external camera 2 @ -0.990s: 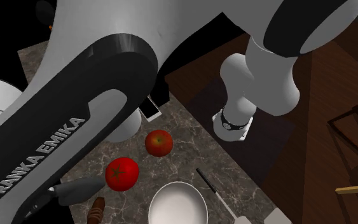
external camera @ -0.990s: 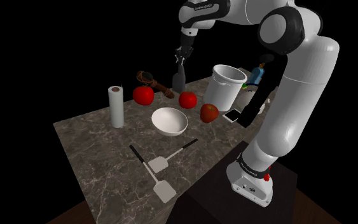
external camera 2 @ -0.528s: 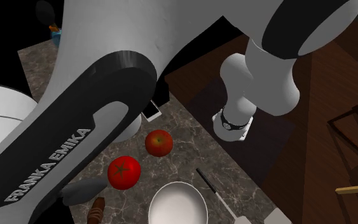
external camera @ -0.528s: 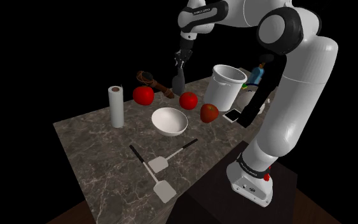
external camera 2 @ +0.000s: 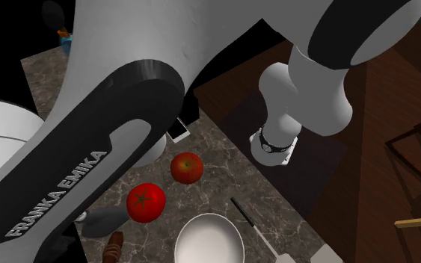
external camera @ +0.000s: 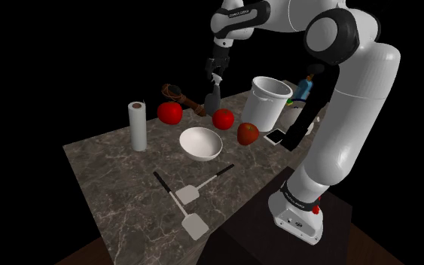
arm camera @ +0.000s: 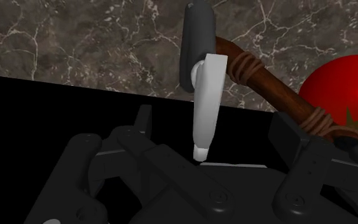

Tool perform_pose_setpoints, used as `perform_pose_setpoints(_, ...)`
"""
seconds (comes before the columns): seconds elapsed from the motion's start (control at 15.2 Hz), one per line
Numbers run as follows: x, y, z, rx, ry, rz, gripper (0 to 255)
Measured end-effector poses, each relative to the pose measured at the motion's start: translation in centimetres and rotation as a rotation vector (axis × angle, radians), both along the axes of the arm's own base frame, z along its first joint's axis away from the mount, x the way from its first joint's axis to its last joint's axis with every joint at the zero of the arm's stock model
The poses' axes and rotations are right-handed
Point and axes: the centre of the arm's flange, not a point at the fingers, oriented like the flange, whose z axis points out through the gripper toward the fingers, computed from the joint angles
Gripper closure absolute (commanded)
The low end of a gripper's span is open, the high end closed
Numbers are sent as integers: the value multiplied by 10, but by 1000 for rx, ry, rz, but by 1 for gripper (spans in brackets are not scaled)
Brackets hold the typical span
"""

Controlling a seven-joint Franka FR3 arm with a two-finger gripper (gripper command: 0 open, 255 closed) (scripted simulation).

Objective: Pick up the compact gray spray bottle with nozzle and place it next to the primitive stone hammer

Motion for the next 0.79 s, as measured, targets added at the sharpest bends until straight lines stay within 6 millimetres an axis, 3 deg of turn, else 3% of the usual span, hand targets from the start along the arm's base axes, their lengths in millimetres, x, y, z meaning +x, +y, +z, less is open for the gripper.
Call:
perform_pose_setpoints(0.13,0,0,6,0,0,0,0)
perform_pose_setpoints(0.4,-1,1,44,0,-1,0,0)
perform_pose_setpoints(0.79,-2,1,50,0,0,0,0)
